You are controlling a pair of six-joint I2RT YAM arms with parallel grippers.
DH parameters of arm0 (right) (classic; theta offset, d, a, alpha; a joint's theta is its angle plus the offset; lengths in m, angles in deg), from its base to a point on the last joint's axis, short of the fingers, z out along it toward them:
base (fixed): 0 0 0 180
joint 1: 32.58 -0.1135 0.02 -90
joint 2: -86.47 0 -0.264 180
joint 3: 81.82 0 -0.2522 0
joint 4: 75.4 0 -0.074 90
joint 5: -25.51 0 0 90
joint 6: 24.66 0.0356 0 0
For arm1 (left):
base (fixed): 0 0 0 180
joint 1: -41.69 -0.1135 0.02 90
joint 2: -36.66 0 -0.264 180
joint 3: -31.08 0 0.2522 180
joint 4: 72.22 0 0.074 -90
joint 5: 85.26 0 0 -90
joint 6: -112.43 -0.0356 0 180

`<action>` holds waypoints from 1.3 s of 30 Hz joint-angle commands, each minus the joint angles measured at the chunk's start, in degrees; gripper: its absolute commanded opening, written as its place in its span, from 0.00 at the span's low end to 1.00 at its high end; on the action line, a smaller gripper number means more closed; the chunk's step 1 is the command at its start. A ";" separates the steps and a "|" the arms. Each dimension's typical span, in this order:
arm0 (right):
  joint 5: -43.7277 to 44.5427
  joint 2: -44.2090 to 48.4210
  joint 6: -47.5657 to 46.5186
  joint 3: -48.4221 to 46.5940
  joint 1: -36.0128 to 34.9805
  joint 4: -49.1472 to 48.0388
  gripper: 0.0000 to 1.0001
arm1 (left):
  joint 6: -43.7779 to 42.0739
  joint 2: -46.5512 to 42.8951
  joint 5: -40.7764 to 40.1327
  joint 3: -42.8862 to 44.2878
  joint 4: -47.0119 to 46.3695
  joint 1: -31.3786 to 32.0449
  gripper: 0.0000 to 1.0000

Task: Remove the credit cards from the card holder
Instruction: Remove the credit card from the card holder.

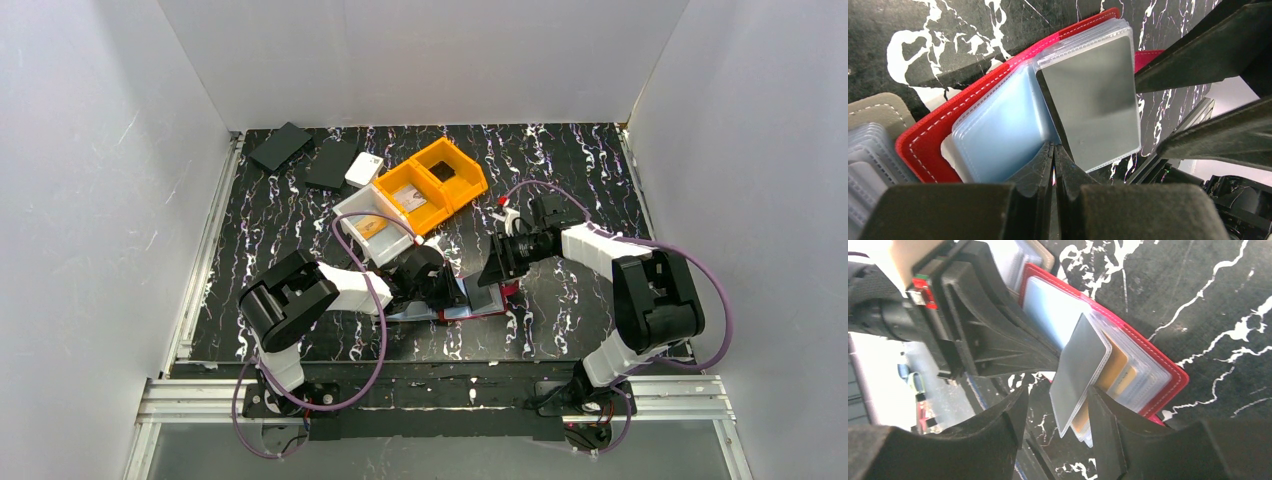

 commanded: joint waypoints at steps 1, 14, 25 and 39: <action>-9.12 2.55 4.75 1.47 -0.31 -2.91 0.56 | -0.55 1.46 -1.60 -1.01 2.31 -0.31 0.03; -14.00 1.46 9.66 3.24 -0.58 -7.87 0.56 | 0.42 0.65 -2.13 -2.30 1.75 -0.82 0.03; -5.09 0.84 4.44 1.77 -3.11 -3.58 0.56 | 0.79 0.31 -2.00 -2.87 1.38 -1.35 0.04; 2.60 3.55 3.58 2.16 -2.83 -3.75 0.25 | 0.90 -1.14 -1.35 -3.24 0.88 -1.77 0.04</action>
